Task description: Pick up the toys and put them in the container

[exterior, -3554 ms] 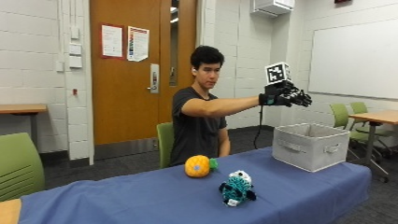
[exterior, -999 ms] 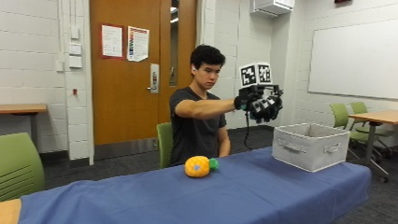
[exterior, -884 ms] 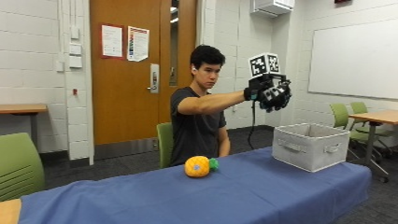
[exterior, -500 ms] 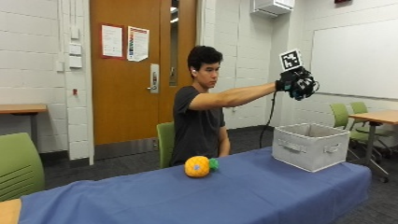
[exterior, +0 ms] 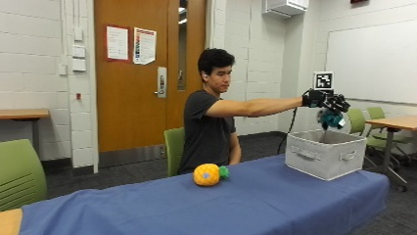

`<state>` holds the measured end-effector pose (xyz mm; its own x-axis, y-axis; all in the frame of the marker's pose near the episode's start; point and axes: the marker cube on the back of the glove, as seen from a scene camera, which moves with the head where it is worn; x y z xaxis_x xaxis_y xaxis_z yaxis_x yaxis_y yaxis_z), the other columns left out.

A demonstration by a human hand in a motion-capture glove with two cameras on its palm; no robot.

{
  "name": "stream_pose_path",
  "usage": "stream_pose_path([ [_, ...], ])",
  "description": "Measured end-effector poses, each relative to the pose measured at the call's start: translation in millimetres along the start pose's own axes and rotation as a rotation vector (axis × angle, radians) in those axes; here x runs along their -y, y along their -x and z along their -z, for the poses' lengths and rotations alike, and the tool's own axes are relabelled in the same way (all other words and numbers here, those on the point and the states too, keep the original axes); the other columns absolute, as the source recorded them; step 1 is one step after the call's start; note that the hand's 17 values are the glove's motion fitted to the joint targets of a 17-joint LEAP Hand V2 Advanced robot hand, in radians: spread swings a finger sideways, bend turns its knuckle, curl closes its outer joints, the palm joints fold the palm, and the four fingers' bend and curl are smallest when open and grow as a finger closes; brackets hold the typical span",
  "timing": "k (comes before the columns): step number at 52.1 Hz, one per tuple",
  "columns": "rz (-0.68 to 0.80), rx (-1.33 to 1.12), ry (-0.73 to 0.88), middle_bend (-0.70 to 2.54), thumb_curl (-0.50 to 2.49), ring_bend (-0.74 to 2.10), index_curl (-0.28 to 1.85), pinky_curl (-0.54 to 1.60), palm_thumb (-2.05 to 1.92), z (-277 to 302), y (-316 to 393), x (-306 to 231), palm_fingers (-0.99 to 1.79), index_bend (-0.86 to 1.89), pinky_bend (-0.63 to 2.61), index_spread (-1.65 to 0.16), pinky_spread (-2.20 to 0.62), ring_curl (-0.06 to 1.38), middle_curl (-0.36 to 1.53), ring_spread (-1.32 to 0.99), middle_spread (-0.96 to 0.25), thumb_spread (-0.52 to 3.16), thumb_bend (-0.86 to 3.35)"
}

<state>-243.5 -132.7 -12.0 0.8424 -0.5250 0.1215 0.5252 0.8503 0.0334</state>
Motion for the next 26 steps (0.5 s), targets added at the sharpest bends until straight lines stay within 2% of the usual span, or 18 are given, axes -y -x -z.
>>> stream_pose_path([
  [2,-0.001,0.030,0.042,0.70,0.95,1.15,1.43,0.43,0.42,-4.0,9.5,-1.5,0.65,0.02,1.10,-0.54,-0.41,0.51,0.71,-0.43,-0.42,0.80,-0.01],
  [3,-0.002,0.031,0.051,0.56,0.87,1.05,1.39,0.43,0.19,-5.7,20.8,-1.3,0.25,-0.01,1.11,-0.53,-0.36,0.48,0.67,-0.39,-0.37,0.84,-0.16],
  [4,-0.012,0.025,0.055,0.53,0.84,1.05,1.37,0.48,0.13,-7.2,37.3,-0.3,0.13,-0.01,1.16,-0.53,-0.33,0.51,0.68,-0.36,-0.35,0.86,-0.16],
  [5,-0.037,0.015,0.056,0.45,0.79,0.98,1.32,0.50,0.00,-8.6,55.7,1.6,-0.10,-0.04,1.21,-0.52,-0.29,0.50,0.66,-0.32,-0.31,0.85,-0.21],
  [8,-0.149,-0.021,0.042,0.41,0.71,0.89,1.22,0.46,-0.11,-9.5,76.9,5.7,-0.15,-0.02,1.24,-0.50,-0.22,0.45,0.61,-0.26,-0.24,0.88,-0.16],
  [15,0.015,-0.036,0.028,0.37,0.56,0.82,1.01,0.41,-0.17,-1.4,76.0,-15.5,-0.16,-0.01,1.24,-0.45,-0.12,0.36,0.56,-0.17,-0.15,0.90,-0.14],
  [26,-0.114,-0.082,-0.023,0.42,0.40,0.78,0.77,0.36,-0.17,13.0,1.8,-70.1,-0.11,0.07,1.09,-0.40,-0.09,0.33,0.54,-0.17,-0.12,0.91,-0.13],
])
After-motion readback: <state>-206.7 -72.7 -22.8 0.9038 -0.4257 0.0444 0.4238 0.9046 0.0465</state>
